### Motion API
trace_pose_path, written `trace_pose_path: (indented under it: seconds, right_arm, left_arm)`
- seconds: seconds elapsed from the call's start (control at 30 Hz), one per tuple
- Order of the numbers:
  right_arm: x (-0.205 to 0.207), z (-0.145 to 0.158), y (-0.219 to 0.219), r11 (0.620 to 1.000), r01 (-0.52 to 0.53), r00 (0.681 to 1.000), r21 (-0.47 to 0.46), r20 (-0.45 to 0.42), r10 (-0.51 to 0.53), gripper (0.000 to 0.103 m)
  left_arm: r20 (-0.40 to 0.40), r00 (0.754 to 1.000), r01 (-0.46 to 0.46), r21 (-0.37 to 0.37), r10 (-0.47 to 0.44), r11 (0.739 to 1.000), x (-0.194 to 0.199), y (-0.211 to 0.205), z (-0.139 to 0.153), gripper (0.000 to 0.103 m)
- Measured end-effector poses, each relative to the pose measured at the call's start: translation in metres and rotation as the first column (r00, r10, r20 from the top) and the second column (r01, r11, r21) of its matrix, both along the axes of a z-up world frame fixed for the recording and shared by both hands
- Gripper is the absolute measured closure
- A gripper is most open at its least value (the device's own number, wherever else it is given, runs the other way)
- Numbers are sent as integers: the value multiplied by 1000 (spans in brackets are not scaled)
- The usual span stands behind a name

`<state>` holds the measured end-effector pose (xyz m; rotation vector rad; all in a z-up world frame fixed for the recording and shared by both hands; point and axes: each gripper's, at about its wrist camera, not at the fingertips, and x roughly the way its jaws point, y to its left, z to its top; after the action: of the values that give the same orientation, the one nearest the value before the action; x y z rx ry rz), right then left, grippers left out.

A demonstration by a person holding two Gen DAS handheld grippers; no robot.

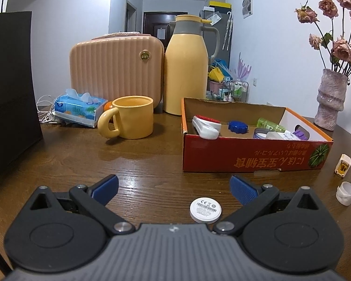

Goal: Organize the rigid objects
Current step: 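Grasp the white plug adapter with the right tool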

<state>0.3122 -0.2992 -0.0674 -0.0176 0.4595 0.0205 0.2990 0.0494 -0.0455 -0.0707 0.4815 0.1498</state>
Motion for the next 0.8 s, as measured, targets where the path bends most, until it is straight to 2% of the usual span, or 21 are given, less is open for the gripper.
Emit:
trace_pose_path:
  seconds: [0.13, 0.2, 0.4, 0.47, 0.73, 0.8]
  right_arm:
    - [15, 4, -7, 1000, -3, 1000, -16, 6, 3, 3]
    - [26, 4, -11, 1000, -9, 1000, -30, -4, 8, 7]
    - [70, -7, -26, 994, -43, 997, -105, -73, 36, 19]
    - [82, -12, -29, 992, -36, 996, -124, -90, 25, 19]
    - [120, -24, -39, 990, -117, 987, -74, -117, 107, 19]
    - [128, -26, -40, 989, -133, 986, -70, -110, 125, 25]
  left_arm:
    - [-11, 1000, -7, 5, 7, 1000, 2, 0, -2, 0]
    - [-19, 1000, -10, 3, 10, 1000, 4, 1, -4, 0]
    - [-43, 998, -36, -1, 35, 999, 11, 4, -8, 0]
    - [-51, 998, -39, -6, 39, 999, 13, 6, -9, 0]
    - [-81, 997, -17, -9, 16, 1000, 21, 5, -14, 0]
    - [-89, 996, -15, -5, 15, 1000, 23, 4, -16, 0]
